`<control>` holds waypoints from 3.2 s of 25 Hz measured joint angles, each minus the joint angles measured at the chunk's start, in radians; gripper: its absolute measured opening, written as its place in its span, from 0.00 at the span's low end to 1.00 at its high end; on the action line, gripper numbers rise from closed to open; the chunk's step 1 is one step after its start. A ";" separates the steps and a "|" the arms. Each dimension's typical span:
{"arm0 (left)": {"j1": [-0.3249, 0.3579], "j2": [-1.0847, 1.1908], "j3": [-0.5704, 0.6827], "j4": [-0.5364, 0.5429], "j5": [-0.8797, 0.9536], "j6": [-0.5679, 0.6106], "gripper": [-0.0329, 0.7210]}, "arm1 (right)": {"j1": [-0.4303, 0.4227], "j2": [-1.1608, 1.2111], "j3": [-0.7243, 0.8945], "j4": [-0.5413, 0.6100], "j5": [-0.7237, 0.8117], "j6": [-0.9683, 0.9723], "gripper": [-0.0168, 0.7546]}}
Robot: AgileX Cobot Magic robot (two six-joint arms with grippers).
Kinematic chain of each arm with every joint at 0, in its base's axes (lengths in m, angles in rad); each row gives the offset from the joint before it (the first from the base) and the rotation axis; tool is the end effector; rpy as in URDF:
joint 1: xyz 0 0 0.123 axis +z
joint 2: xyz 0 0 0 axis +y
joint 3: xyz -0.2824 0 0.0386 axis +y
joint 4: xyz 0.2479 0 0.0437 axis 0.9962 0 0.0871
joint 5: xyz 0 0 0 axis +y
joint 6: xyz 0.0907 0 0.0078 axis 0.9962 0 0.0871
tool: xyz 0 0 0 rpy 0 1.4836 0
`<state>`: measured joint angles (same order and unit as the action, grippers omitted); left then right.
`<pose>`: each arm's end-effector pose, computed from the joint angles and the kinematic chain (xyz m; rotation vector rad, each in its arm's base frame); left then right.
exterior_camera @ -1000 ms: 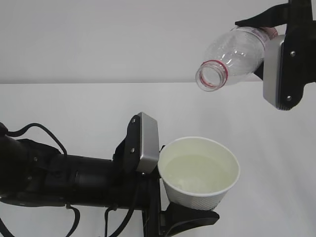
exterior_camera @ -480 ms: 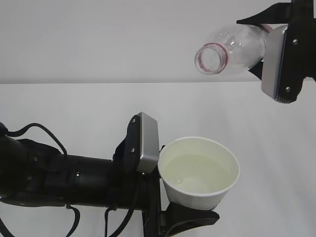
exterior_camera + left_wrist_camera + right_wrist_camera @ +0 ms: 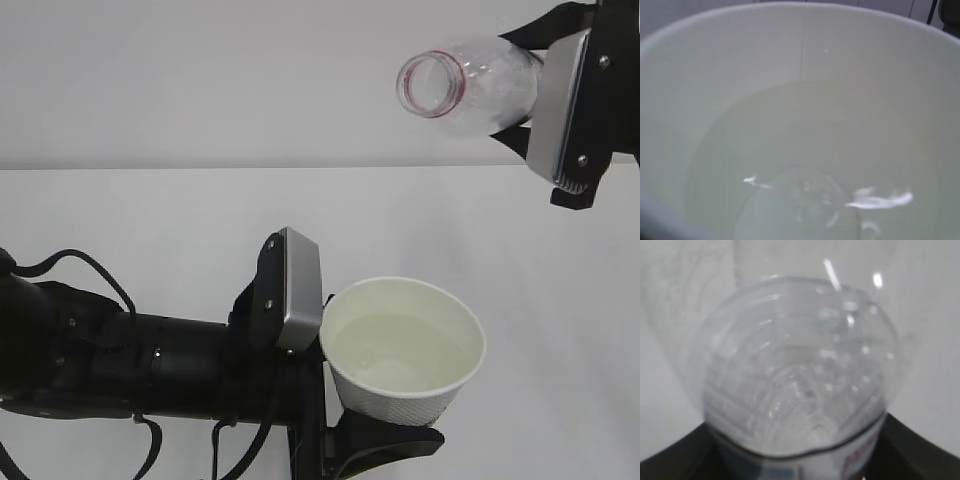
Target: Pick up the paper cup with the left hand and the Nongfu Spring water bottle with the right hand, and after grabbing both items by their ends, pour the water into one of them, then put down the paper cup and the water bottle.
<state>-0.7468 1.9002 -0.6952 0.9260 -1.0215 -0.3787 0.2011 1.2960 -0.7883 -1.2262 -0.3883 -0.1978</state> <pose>0.1928 -0.2630 0.1394 1.3468 1.4213 -1.0592 0.2680 0.0876 0.2991 -1.5026 1.1037 -0.5002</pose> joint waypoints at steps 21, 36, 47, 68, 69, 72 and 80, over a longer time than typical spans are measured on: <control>0.000 0.000 0.000 0.000 0.000 0.000 0.81 | 0.000 0.000 0.000 -0.017 -0.002 0.141 0.64; 0.000 0.000 0.000 0.000 0.000 0.000 0.81 | 0.000 0.000 0.000 -0.022 -0.002 0.265 0.64; 0.000 0.000 0.000 0.000 0.000 0.000 0.81 | 0.000 0.000 0.000 -0.022 -0.004 0.356 0.64; 0.000 0.000 0.000 0.000 0.000 0.000 0.81 | -0.069 0.000 0.084 0.230 -0.063 0.454 0.64; 0.000 0.000 0.000 0.000 0.000 0.000 0.81 | -0.069 0.000 0.086 0.245 -0.063 0.454 0.64; 0.000 0.000 0.000 0.000 0.002 0.000 0.81 | -0.071 0.000 0.091 0.302 -0.063 0.451 0.64; 0.000 0.000 0.000 0.000 0.002 0.000 0.81 | -0.071 0.000 0.092 0.438 -0.014 0.423 0.64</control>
<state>-0.7468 1.9002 -0.6952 0.9260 -1.0193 -0.3787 0.1302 1.2960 -0.6962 -0.7883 -0.4020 0.2248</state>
